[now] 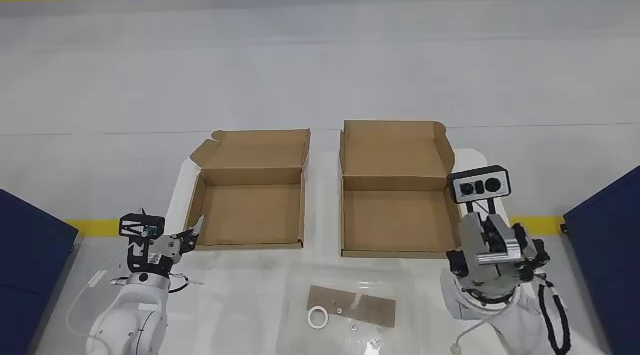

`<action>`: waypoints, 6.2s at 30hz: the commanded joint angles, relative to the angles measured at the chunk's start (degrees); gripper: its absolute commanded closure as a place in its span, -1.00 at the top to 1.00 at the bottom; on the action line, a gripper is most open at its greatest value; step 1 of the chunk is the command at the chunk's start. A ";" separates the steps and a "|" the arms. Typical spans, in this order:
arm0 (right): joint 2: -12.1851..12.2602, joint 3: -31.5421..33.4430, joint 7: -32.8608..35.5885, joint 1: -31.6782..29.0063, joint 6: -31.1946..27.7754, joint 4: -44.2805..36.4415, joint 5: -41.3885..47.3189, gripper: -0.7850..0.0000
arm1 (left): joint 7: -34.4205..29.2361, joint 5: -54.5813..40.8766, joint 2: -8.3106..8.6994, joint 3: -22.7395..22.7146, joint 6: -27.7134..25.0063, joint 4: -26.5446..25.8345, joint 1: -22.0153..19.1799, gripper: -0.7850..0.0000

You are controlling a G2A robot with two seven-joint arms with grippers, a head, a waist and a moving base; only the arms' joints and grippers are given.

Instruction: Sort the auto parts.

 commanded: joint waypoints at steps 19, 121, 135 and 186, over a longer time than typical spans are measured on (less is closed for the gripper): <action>-2.66 6.64 -4.88 -3.82 1.82 0.87 -20.02 -1.00 | 0.00 0.00 0.00 0.00 0.00 0.00 0.00 1.00; -6.96 42.43 -1.99 -18.23 21.31 6.73 -69.20 -1.00 | 0.00 0.00 0.00 0.00 0.00 0.00 0.00 1.00; -5.83 41.10 -4.43 -10.68 23.77 10.09 -94.52 -1.00 | 0.00 0.00 0.00 0.00 0.00 0.00 0.00 1.00; -7.73 11.83 -7.28 7.41 46.77 25.59 -146.37 -1.00 | 0.00 0.00 0.00 0.00 0.00 0.00 0.00 1.00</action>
